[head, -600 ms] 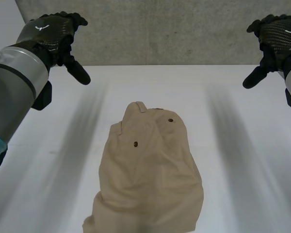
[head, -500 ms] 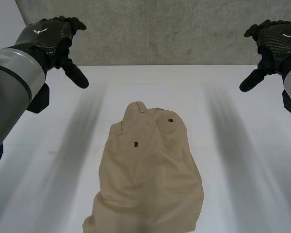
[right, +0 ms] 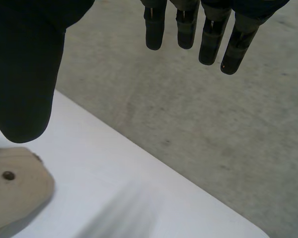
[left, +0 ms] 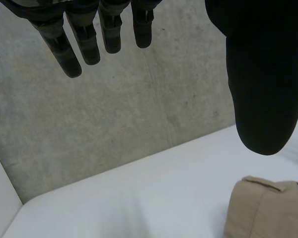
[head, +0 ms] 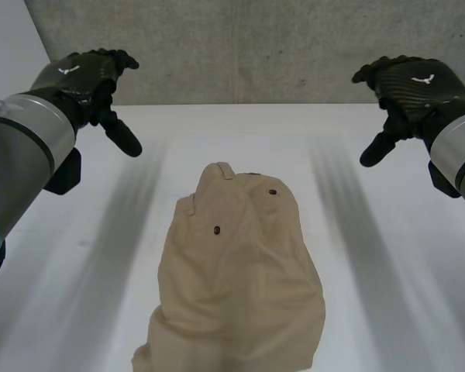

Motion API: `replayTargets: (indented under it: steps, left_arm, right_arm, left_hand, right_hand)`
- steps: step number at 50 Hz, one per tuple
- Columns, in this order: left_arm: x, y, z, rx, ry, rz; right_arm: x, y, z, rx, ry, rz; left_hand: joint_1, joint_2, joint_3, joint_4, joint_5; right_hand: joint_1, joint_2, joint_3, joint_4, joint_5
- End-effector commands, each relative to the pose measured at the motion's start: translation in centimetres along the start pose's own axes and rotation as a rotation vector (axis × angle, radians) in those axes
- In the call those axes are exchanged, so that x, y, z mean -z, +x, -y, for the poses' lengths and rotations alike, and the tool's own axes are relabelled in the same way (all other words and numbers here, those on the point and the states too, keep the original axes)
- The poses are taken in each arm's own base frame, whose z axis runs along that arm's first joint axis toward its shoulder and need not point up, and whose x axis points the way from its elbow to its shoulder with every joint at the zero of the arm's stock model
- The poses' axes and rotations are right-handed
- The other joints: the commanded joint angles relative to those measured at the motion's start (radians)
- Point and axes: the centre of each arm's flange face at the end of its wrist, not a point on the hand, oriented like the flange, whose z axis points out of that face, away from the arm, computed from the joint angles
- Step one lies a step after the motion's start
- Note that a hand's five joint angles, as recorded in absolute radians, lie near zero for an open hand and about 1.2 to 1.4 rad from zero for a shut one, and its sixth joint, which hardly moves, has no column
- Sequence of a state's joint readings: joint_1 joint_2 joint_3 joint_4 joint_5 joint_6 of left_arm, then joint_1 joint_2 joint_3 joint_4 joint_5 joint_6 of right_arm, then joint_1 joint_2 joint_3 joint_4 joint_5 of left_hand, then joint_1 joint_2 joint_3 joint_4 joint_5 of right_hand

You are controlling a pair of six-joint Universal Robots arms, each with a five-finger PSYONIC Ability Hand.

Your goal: Fold the shorts.

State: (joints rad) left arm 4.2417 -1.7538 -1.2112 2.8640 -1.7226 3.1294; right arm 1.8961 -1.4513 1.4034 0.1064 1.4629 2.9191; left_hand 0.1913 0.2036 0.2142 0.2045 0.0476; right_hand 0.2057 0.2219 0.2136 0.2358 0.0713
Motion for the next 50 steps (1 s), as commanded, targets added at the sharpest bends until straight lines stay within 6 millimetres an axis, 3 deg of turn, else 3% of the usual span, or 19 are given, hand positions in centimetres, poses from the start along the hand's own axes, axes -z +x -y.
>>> replayTargets:
  steps: [1,9,16,24,30,31,35,41,46,47,50]
  left_arm:
    - [-1.7,0.8,-3.0,-0.025,-0.067,-0.029]
    - [-6.5,2.2,-10.9,-0.094,-0.205,-0.110]
    - [-9.1,3.6,-15.2,-0.192,-0.225,-0.150]
    - [-10.7,5.5,-17.9,-0.207,-0.185,-0.196]
    - [-11.6,6.5,-18.8,-0.198,-0.157,-0.254]
    - [-11.8,6.6,-18.7,-0.196,-0.151,-0.265]
    - [-12.1,6.6,-18.4,-0.188,-0.134,-0.270]
    - [-12.9,5.1,-16.0,-0.191,-0.052,-0.130]
    - [-13.5,0.8,-8.4,-0.169,0.156,0.098]
    - [-13.3,-0.4,-5.7,-0.156,0.237,0.144]
    - [-12.6,-1.4,-1.6,-0.131,0.369,0.174]
  right_arm:
    - [0.2,-0.7,-0.4,0.073,-0.004,0.072]
    - [0.5,-1.1,-1.5,0.205,-0.040,0.084]
    - [0.5,-1.1,-1.9,0.225,-0.052,0.089]
    - [0.6,-1.3,-2.4,0.224,-0.065,0.097]
    - [0.7,-1.4,-3.0,0.224,-0.088,0.102]
    - [0.7,-1.4,-3.1,0.225,-0.088,0.102]
    - [0.7,-1.4,-3.0,0.237,-0.083,0.100]
    - [0.7,-1.4,-3.0,0.243,-0.082,0.100]
    - [0.6,-1.4,-3.1,0.243,-0.084,0.102]
    - [0.6,-1.4,-3.2,0.242,-0.087,0.102]
    - [0.5,-1.4,-3.3,0.241,-0.093,0.102]
  left_hand:
    - [0.008,-0.005,-0.015,-0.006,-0.023]
    - [0.043,0.030,0.020,0.029,0.012]
    - [0.099,0.086,0.076,0.085,0.068]
    - [0.248,0.236,0.225,0.235,0.217]
    - [0.632,0.620,0.609,0.619,0.601]
    - [0.822,0.810,0.799,0.809,0.791]
    - [1.204,1.192,1.182,1.191,1.174]
    - [1.205,1.193,1.182,1.192,1.174]
    - [1.205,1.193,1.182,1.192,1.174]
    - [1.205,1.193,1.182,1.192,1.174]
    - [1.205,1.193,1.182,1.192,1.174]
  right_hand:
    - [-0.031,-0.047,-0.039,-0.061,-0.071]
    - [-0.031,-0.047,-0.039,-0.061,-0.071]
    - [-0.031,-0.047,-0.039,-0.061,-0.071]
    - [-0.031,-0.047,-0.039,-0.061,-0.071]
    - [-0.031,-0.047,-0.039,-0.061,-0.071]
    - [-0.031,-0.047,-0.039,-0.061,-0.071]
    - [-0.031,-0.047,-0.039,-0.061,-0.071]
    - [-0.031,-0.047,-0.039,-0.061,-0.071]
    - [-0.031,-0.047,-0.039,-0.061,-0.071]
    - [-0.031,-0.047,-0.039,-0.061,-0.071]
    - [-0.031,-0.047,-0.039,-0.061,-0.071]
